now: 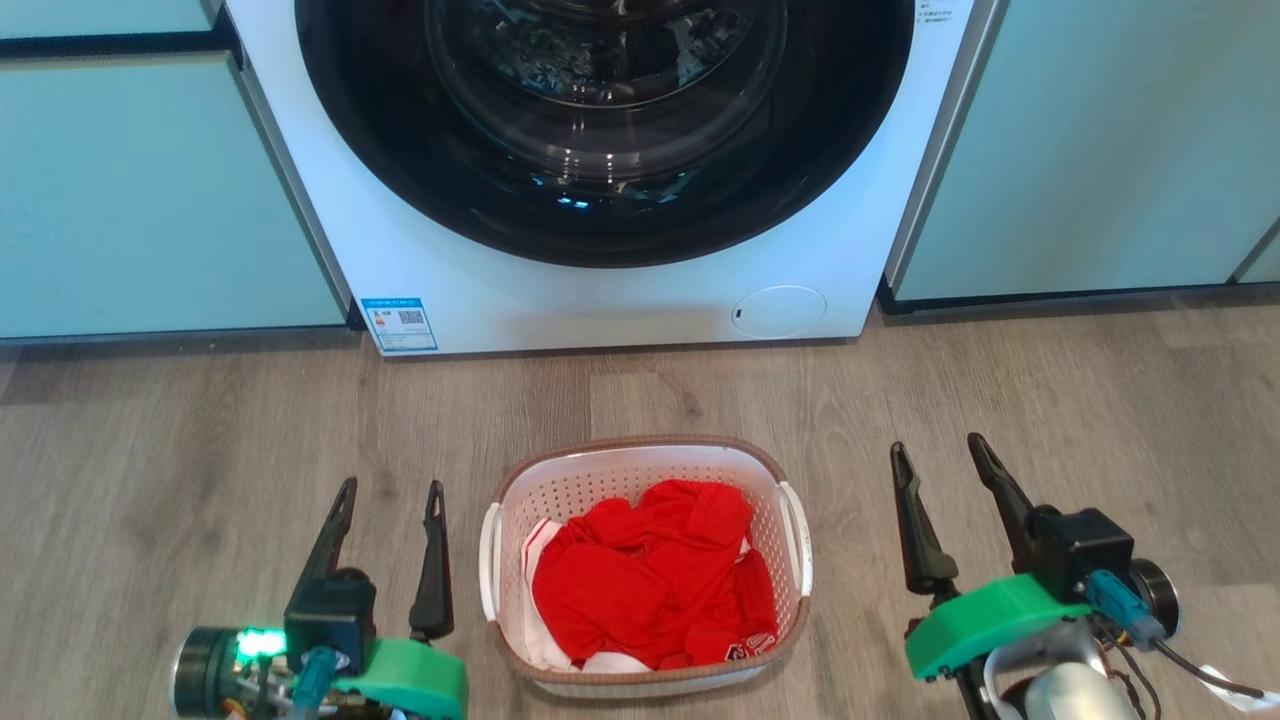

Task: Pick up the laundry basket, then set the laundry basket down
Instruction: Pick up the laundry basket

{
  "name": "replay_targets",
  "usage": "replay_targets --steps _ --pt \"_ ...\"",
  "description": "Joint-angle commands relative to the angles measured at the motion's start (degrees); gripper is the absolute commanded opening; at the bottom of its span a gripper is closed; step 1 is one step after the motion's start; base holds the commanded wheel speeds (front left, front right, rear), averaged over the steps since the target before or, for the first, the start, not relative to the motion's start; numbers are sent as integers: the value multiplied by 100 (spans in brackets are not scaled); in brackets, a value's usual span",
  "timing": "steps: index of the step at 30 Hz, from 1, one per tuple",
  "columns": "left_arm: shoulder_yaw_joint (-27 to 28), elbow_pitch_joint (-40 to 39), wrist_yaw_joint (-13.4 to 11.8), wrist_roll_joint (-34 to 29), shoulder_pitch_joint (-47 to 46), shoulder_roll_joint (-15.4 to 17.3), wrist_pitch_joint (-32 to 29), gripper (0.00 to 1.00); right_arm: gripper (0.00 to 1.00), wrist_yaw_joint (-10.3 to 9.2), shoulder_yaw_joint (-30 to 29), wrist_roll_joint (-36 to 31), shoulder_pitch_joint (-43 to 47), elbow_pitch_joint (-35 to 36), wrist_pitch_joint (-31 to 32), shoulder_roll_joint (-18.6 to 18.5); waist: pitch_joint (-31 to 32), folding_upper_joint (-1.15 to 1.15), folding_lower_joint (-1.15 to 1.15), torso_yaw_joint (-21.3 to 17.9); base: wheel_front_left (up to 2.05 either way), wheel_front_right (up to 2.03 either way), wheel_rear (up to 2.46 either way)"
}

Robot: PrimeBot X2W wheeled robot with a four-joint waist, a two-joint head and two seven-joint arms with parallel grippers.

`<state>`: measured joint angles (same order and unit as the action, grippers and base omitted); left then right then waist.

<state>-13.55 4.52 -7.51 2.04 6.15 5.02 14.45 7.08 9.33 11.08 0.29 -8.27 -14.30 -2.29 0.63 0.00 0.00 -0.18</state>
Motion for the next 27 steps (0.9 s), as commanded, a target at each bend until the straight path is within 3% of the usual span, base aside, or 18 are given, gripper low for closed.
replay_targets --steps 1,14,27 --pt "236 -180 20 -52 -141 -36 55 100 100 41 109 -37 -163 172 -70 -59 -18 0 0 1 0 0 0" --pt "280 113 125 97 -344 -117 55 100 100 41 6 -81 -374 -145 -70 -59 -516 0 0 38 0 0 0" --pt "255 850 315 318 -1361 -201 55 100 100 41 -218 -242 -1338 -754 -70 -59 -1879 0 0 140 0 0 0"
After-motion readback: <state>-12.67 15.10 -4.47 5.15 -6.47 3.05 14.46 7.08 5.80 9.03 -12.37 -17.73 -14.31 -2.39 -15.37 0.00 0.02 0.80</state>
